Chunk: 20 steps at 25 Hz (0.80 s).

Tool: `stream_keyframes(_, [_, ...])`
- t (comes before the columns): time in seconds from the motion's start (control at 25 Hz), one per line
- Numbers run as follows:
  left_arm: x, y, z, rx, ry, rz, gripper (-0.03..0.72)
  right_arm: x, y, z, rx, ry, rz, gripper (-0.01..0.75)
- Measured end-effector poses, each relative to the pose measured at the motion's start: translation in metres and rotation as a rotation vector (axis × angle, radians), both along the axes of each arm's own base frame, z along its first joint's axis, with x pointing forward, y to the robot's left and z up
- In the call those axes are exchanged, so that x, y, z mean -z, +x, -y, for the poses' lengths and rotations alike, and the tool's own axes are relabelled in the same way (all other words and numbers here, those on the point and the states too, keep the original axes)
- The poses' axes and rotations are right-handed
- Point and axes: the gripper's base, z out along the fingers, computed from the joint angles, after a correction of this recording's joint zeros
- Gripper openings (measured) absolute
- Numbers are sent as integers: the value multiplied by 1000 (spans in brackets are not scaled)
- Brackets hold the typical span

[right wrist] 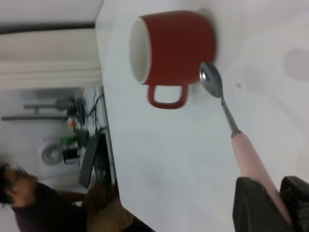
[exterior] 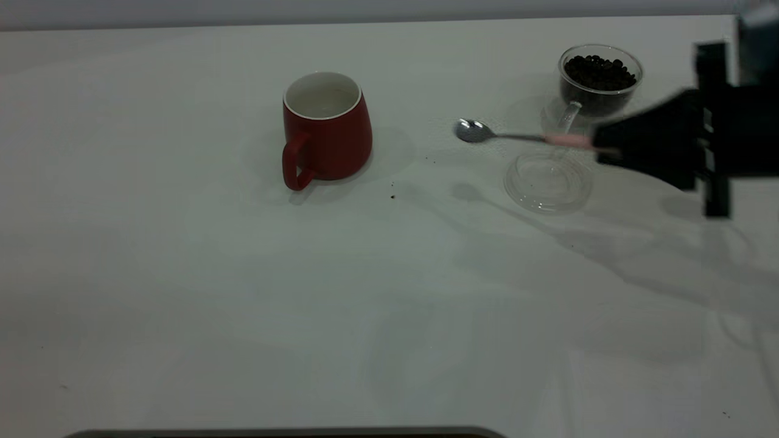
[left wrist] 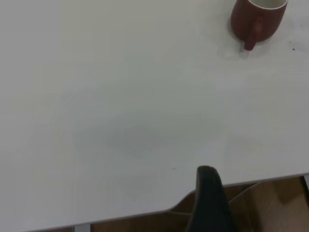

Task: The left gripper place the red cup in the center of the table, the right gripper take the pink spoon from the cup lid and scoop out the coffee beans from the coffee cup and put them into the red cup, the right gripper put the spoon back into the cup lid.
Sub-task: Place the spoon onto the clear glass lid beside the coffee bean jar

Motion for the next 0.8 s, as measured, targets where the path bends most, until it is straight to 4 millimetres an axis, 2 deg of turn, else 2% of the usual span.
stream_keyframes(0.12, [0,0,0,0,0,0,569,1,-19,15,49,-9,-16,114])
stream_keyframes(0.24, [0,0,0,0,0,0,569,1,-26,31,112,-9,-20,114])
stream_keyframes(0.48, [0,0,0,0,0,0,569,6,-25,46,173,-47,-73,114])
stream_keyframes(0.8, [0,0,0,0,0,0,569,9,-10,56,205,-100,-96,114])
